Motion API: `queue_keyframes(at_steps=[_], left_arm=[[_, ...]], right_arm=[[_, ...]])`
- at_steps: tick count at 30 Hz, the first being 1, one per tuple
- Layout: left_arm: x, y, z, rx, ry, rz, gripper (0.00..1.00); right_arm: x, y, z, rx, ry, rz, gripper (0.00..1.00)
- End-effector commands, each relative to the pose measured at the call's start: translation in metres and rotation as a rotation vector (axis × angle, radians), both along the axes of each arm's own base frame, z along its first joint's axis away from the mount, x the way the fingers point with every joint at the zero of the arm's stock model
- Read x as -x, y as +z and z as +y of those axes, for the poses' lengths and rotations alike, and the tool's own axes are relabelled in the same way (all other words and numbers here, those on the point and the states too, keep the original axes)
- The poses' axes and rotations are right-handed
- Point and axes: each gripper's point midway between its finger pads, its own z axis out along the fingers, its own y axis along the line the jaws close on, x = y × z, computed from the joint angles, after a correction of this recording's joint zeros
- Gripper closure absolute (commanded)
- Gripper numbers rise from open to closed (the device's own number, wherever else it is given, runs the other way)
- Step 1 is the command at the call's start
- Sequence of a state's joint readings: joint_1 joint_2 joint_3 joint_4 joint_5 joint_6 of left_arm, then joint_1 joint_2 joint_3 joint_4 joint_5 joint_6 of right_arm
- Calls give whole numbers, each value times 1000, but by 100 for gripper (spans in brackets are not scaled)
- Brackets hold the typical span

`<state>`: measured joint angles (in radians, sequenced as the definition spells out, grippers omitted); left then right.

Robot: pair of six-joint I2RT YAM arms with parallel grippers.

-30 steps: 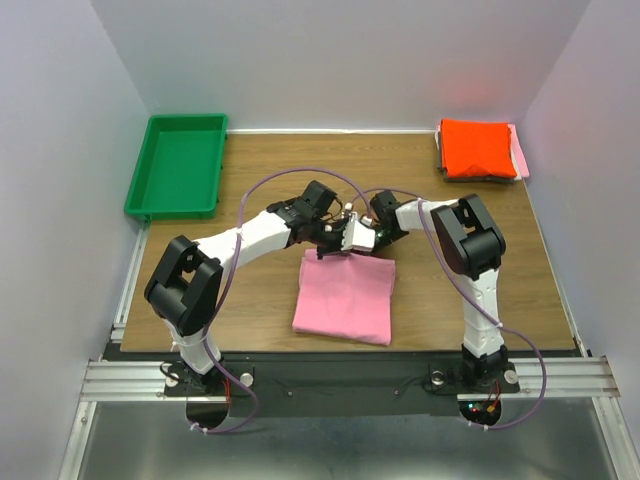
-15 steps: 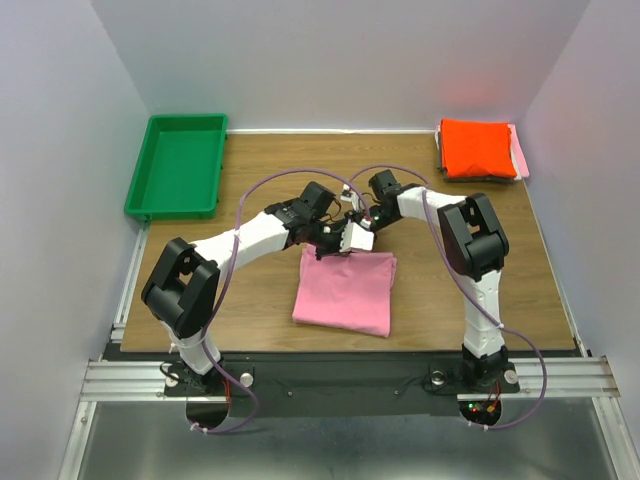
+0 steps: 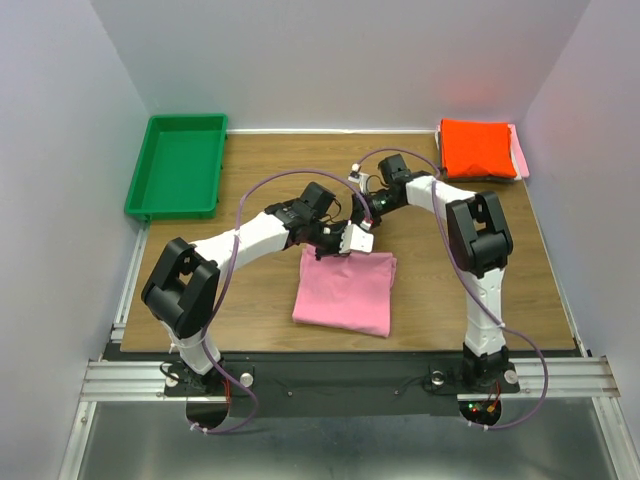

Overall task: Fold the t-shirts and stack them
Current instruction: Fold the tshirt

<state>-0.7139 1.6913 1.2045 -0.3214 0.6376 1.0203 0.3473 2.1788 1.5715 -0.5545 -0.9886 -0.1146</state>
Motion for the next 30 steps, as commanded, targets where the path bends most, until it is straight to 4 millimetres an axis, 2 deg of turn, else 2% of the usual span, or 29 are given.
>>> queue_keyframes(at_steps=[1,7,12,17,18,20,21,23,26,28,29,30], left_arm=[[-6,30,-6,46,-3,-73,100],[-25,37,-10,61,30,-156,100],[-41,35,-17,77,48,-195,100],[-52,12,-19,52,39,-206,100],[-60,-2,-21,49,40,-216,100],[-62,-6,-20,45,41,-218,100],[-64,-8,-21,45,40,-224,99],[-67,-15,-23,38,41,-224,91],[-70,-17,-22,30,42,-233,77],[-69,-6,-21,33,37,-237,72],[-67,3,-21,46,37,-229,70],[-65,25,-19,89,54,-202,65]], right_arm=[[-8,-20,0,14,-10,36,90],[13,-48,-2,4,23,121,93],[24,-52,1,-8,46,142,94],[23,-45,2,-19,49,130,95],[24,-45,3,-24,47,144,95],[25,-45,2,-24,46,147,95],[26,-45,2,-25,47,150,95],[24,-44,1,-13,42,141,95],[9,-39,-2,28,13,83,87],[-16,-30,-6,73,-33,6,79],[-32,-22,-15,85,-73,-26,70],[-54,-9,-20,106,-115,-86,60]])
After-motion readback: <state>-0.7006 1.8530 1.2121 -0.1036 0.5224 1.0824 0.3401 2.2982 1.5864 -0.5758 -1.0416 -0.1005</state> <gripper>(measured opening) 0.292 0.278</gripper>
